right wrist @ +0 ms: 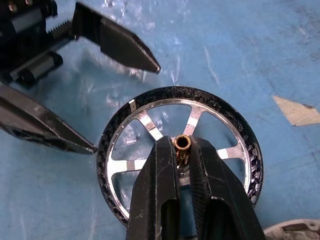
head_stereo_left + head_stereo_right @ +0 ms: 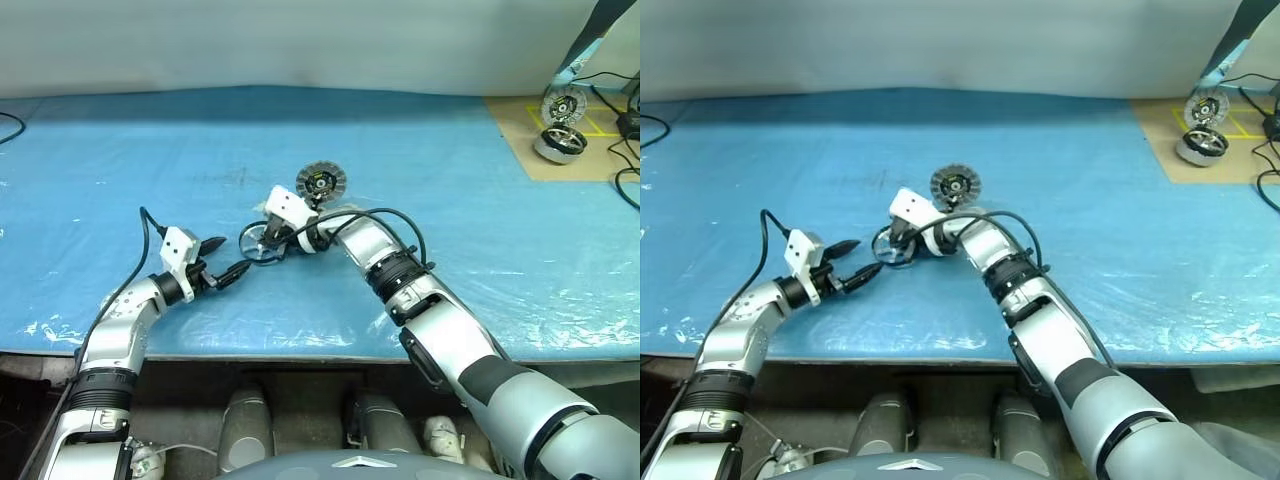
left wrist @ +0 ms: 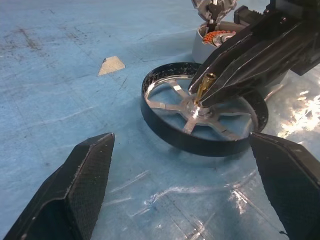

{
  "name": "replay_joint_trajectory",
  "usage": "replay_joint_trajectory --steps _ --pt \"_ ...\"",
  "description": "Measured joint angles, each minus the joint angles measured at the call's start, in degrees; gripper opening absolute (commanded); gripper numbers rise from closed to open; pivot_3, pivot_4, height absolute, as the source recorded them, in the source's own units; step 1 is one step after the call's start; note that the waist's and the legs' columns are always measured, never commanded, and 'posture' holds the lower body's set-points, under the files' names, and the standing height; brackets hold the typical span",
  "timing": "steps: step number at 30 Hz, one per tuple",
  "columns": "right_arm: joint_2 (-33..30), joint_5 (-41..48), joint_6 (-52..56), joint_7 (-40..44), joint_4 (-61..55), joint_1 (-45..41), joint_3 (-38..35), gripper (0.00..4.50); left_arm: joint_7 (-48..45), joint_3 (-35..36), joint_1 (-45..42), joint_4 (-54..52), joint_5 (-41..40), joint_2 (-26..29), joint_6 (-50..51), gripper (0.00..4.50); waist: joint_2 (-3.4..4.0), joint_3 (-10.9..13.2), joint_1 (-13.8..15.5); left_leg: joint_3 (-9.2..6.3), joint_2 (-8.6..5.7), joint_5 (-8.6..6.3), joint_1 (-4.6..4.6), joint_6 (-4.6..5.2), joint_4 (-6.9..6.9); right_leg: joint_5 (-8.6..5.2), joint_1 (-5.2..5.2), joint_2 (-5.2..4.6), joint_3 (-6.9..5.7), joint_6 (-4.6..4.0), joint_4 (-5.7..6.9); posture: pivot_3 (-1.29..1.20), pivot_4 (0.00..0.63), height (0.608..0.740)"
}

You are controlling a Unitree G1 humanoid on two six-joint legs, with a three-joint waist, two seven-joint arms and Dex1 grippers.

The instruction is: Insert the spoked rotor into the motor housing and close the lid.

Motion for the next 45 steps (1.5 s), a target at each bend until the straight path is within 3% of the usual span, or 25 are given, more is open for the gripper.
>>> replay_joint_trajectory --steps 5,11,15,21,28,31,34,45 --pt "-1.7 10.3 13.6 3.6 -11.0 0.3 -8.1 0.01 -1.0 3.5 0.1 -7.5 -10.7 1.6 13.3 4.50 -0.01 0.0 0.1 0.01 0.00 0.00 0.02 0.00 -0.07 0.00 -0.01 0.03 0.00 0.00 -0.01 0.00 0.150 0.740" --pt "-5.2 23.2 33.0 3.3 -19.6 3.9 -19.3 0.01 -1.4 3.7 0.0 -8.3 -11.4 2.9 15.8 4.50 -0.01 0.0 1.0 0.02 -0.02 0.01 0.05 -0.01 -0.14 0.01 0.02 0.02 0.01 0.02 -0.10 0.00 0.150 0.740" --pt "-4.9 34.5 46.3 -0.5 -25.6 7.4 -30.4 0.01 -0.1 2.8 -3.4 -8.3 -11.1 -1.1 14.8 4.50 0.01 0.0 1.7 0.02 -0.05 0.01 0.05 -0.02 -0.16 0.02 0.02 0.00 0.01 0.04 -0.11 0.00 0.150 0.740" --pt "-0.8 44.0 52.8 -10.5 -33.0 12.5 -41.0 0.01 0.1 -1.6 -6.6 -10.0 -11.4 -7.2 14.8 4.50 0.01 0.0 2.2 0.05 -0.03 0.03 0.09 -0.05 -0.27 0.10 -0.03 0.03 0.02 0.17 -0.12 0.00 0.150 0.740" --pt "1.4 48.6 53.6 -18.6 -35.2 13.1 -42.9 0.01 0.1 -5.6 -9.8 -10.9 -10.0 -11.0 12.3 4.50 0.04 0.0 2.2 0.05 -0.10 0.05 0.07 -0.09 -0.38 0.12 -0.04 0.00 0.03 0.23 -0.25 0.00 0.150 0.740" --pt "0.7 49.3 53.3 -20.5 -35.2 13.1 -43.3 0.00 0.0 -5.8 -9.8 -10.9 -10.2 -11.2 12.3 3.95 0.04 0.0 2.2 0.05 -0.10 0.05 0.07 -0.10 -0.45 0.14 -0.04 0.02 0.02 0.26 -0.29 0.00 0.150 0.740" --pt "0.1 50.3 53.0 -21.5 -35.2 13.2 -43.2 0.00 0.2 -5.8 -9.8 -10.9 -10.1 -11.2 12.2 2.94 0.04 0.0 2.2 0.05 -0.10 0.05 0.07 -0.10 -0.50 0.15 -0.04 0.03 0.01 0.28 -0.34 0.00 0.150 0.740" --pt "-0.6 52.5 51.8 -22.7 -34.5 13.6 -42.0 0.00 1.5 -2.7 -11.6 -11.6 -14.0 -11.0 15.1 2.94 0.04 0.0 2.2 0.05 -0.15 0.05 0.06 -0.11 -0.50 0.15 -0.03 0.03 0.00 0.29 -0.37 0.00 0.150 0.740"
